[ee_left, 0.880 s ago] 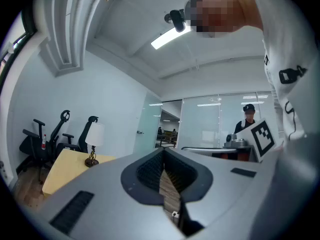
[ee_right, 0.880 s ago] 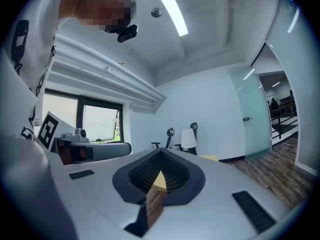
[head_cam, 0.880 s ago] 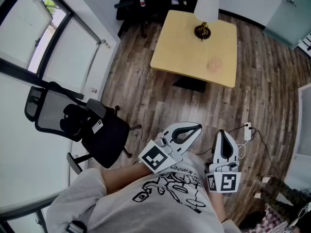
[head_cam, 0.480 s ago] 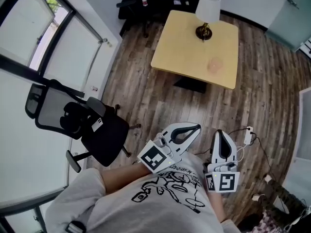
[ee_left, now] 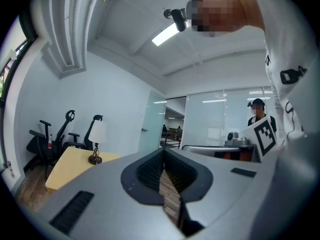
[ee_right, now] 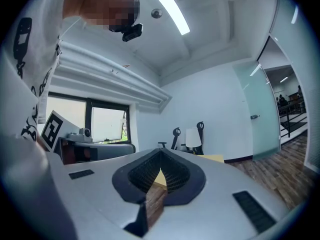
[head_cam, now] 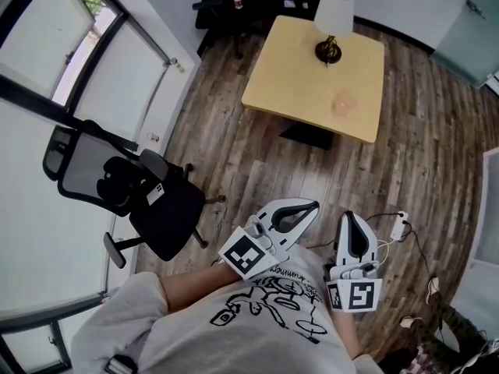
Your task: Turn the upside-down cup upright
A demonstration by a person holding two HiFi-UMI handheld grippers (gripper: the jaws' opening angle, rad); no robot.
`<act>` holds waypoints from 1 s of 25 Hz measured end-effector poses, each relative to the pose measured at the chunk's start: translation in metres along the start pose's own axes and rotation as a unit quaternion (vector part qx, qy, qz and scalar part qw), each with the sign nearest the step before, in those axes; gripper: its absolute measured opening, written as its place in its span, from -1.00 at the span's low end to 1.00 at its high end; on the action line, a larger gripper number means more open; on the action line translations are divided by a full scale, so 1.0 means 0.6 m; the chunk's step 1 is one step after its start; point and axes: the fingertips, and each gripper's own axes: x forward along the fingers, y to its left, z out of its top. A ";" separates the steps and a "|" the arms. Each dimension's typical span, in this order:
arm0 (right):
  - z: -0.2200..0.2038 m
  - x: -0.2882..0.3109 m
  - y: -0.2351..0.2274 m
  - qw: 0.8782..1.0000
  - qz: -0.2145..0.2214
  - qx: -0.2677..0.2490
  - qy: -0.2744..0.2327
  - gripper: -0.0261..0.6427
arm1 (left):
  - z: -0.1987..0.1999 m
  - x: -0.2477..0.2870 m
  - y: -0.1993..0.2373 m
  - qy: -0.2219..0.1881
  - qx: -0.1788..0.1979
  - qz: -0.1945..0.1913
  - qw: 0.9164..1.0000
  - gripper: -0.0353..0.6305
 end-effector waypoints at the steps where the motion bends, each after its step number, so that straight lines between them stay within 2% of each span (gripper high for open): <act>1: -0.001 -0.005 -0.004 1.000 0.000 0.002 0.000 -0.85 | -0.003 0.002 -0.006 0.002 -0.001 0.001 1.000 -0.87; 8: -0.007 -0.028 -0.033 1.000 -0.011 0.014 0.000 -0.85 | -0.011 0.020 -0.026 0.007 0.003 -0.001 1.000 -0.87; 14: -0.010 -0.012 -0.041 1.000 -0.007 0.015 0.001 -0.85 | -0.014 0.032 -0.013 0.007 0.004 0.001 1.000 -0.87; 25: -0.008 0.103 -0.089 1.000 -0.013 0.008 0.016 -0.85 | -0.001 0.095 0.098 -0.001 -0.002 0.001 1.000 -0.87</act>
